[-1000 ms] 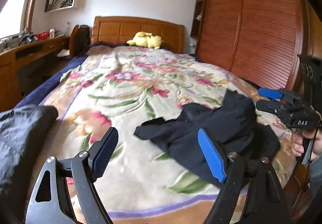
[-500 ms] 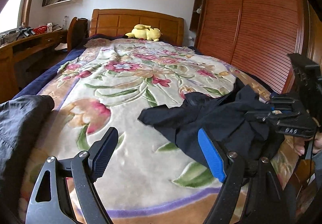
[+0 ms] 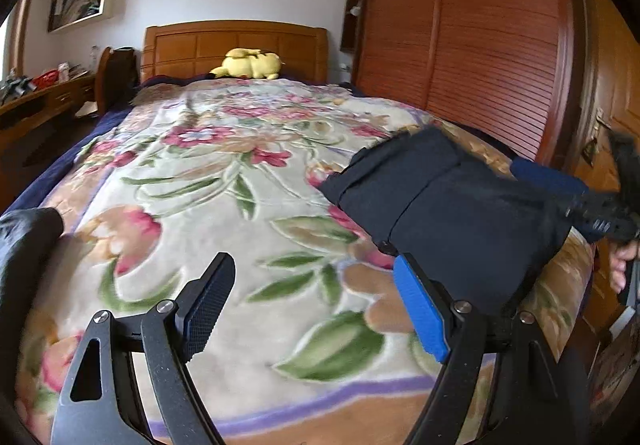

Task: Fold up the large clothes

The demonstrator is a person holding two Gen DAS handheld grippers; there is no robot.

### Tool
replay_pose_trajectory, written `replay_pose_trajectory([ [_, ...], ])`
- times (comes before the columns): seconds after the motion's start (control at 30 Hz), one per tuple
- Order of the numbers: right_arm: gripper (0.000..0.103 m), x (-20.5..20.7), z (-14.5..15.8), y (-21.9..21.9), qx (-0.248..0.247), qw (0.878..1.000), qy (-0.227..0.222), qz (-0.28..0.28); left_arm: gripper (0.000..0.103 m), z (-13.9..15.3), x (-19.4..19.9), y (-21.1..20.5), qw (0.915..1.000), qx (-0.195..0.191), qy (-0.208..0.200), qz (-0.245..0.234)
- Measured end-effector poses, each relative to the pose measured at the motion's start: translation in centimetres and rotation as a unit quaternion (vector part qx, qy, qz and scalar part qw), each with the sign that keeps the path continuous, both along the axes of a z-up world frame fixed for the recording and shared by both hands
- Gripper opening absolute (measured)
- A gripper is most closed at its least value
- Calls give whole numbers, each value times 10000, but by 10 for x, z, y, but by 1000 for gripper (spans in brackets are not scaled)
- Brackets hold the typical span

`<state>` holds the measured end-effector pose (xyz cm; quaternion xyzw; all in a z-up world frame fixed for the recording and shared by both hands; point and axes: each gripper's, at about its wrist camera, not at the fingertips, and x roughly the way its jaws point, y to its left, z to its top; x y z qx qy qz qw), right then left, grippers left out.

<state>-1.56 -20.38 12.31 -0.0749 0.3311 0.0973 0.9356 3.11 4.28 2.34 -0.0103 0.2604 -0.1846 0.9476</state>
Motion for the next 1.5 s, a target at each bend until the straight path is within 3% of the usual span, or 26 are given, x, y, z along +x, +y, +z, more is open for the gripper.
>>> replay_pose_trajectory([
  [0.1, 15, 0, -15, -16, 107, 9995, 266, -157, 82, 0, -1, -13, 9999, 29, -7, -96],
  [0.23, 63, 5, 7, -5, -34, 9998, -36, -206, 82, 0, -2, -24, 9999, 42, -39, -126],
  [0.27, 67, 5, 13, -2, -10, 9998, -124, -170, 82, 1, -3, -26, 9999, 39, -51, -128],
  [0.5, 67, 44, 49, 39, -127, 9982, -468, 339, 82, 1, -3, -27, 9999, 43, -110, -55],
  [0.6, 67, 75, 40, 46, 42, 9982, -169, 574, 82, 0, -1, -23, 9999, 41, -96, 16],
  [0.8, 67, 144, 7, 61, 41, 9976, 467, 501, 82, -3, 0, -16, 9999, 47, -74, 124],
  [0.9, 67, 163, 2, 60, 137, 9943, 937, 487, 82, -5, 1, -13, 9999, 48, -41, 141],
  [1.1, 67, 193, -11, 56, 513, 9882, 1365, 472, 82, -6, 2, -11, 9999, 26, -30, 130],
  [1.13, 64, 189, -9, 55, 558, 9877, 1369, 504, 82, -6, 2, -11, 9999, 27, -27, 127],
  [1.2, 38, 187, -9, 57, 645, 9851, 1410, 746, 82, -6, 2, -12, 9999, 38, -24, 117],
  [1.23, 19, 185, -7, 60, 528, 9861, 1353, 803, 82, -7, 2, -12, 9999, 46, -24, 114],
  [1.27, 11, 181, -4, 62, 426, 9871, 1264, 884, 82, -7, 2, -13, 9999, 50, -27, 110],
  [1.37, 5, 165, 12, 67, 66, 9928, 750, 928, 82, -7, 3, -15, 9999, 47, -31, 94],
  [1.5, 5, 135, 58, 57, 4, 9973, 12, 737, 82, -7, 2, -22, 10000, 60, -25, 38],
])
